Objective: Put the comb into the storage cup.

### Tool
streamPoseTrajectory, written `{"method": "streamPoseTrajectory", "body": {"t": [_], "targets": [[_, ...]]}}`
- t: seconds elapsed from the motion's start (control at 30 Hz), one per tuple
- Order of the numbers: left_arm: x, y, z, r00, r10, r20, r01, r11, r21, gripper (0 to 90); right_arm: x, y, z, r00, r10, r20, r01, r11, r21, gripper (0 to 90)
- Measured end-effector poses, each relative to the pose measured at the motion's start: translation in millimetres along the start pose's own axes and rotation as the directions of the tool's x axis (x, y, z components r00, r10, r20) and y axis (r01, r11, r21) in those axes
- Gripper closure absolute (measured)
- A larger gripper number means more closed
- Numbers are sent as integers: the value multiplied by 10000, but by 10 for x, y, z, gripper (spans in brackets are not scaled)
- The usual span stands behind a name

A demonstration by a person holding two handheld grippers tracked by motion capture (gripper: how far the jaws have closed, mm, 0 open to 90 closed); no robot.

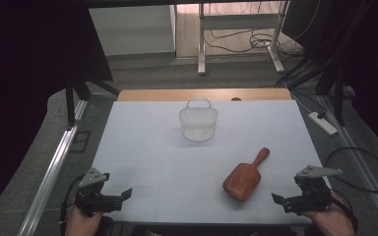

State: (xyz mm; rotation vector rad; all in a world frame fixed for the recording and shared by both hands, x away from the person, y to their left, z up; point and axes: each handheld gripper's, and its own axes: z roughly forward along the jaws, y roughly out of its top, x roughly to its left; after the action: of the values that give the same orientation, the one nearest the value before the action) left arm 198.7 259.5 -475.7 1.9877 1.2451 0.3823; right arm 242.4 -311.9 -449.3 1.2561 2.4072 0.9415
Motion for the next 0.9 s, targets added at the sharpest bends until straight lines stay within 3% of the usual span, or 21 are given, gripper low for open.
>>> {"method": "streamPoseTrajectory", "body": {"t": [0.17, 0.73, 0.9], "targets": [[5, 6, 5, 10000, -22, 16, 22, 10000, 13, 13, 38, 37, 8, 9989, -474, 52, 474, 9988, -108, 0], [11, 13, 15, 10000, -30, 66, 29, 10000, 43, 13, 39, 196, 123, 9979, -585, -269, 588, 9982, 131, 0], [8, 14, 15, 10000, -6, 63, 5, 10000, 48, 13, 57, 227, 181, 9960, -834, -310, 840, 9963, 198, 0]]}}
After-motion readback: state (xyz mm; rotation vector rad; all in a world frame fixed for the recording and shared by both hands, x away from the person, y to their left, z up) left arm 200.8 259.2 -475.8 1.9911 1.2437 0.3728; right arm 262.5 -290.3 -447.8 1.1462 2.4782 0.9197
